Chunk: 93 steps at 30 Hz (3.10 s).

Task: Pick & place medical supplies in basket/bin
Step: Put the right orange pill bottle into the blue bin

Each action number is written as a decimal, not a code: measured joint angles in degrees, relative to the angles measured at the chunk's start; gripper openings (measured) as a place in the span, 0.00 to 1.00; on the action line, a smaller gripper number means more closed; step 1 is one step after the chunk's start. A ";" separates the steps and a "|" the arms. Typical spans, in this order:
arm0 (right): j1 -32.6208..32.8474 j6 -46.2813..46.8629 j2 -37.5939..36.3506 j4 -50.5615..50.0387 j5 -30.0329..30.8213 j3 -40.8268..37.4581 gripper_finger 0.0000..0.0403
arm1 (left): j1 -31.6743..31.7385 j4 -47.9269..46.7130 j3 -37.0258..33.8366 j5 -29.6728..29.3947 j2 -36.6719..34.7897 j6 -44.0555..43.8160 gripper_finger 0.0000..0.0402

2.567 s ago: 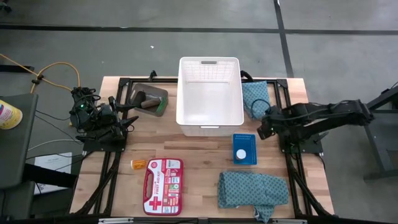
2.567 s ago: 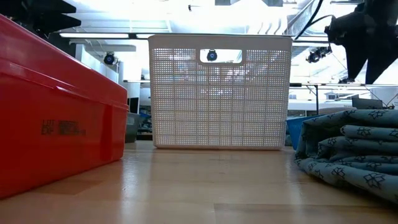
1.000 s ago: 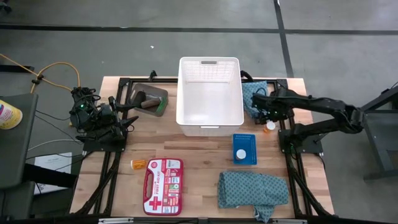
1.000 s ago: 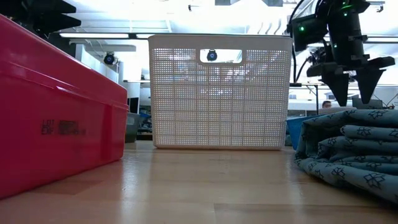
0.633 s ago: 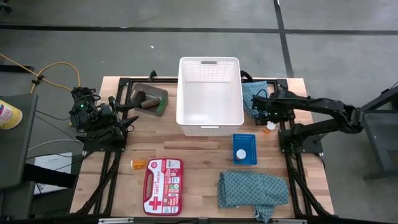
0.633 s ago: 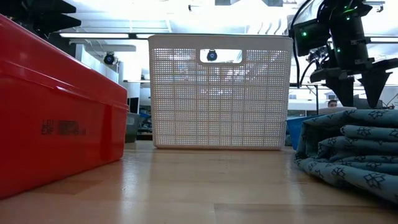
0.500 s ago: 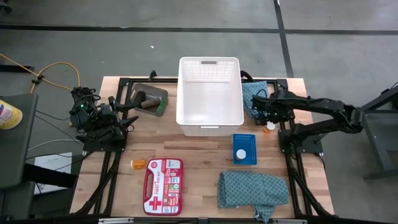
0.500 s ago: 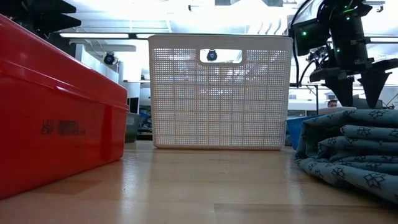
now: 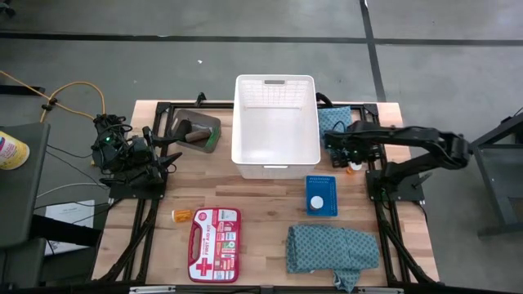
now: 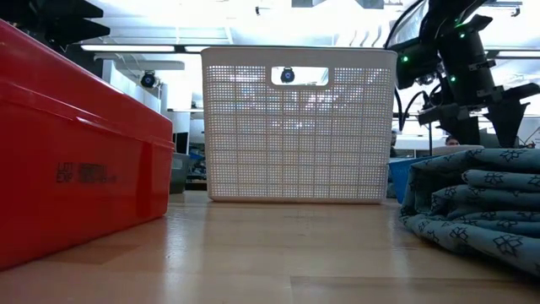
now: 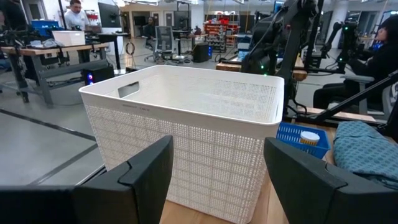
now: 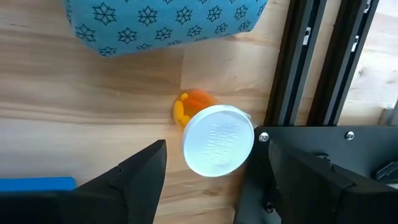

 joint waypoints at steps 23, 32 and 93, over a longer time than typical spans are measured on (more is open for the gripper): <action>-3.81 -3.04 3.29 0.32 -1.77 0.00 0.68 | 0.01 -0.01 0.00 0.00 0.01 -0.15 0.60; -6.89 -6.14 3.29 6.05 -3.63 -4.53 0.68 | -0.01 -0.02 0.00 0.00 0.00 -0.03 0.60; -7.15 -8.59 -13.79 10.48 -8.02 -8.24 0.46 | -0.01 -0.02 0.00 0.00 0.00 -0.22 0.60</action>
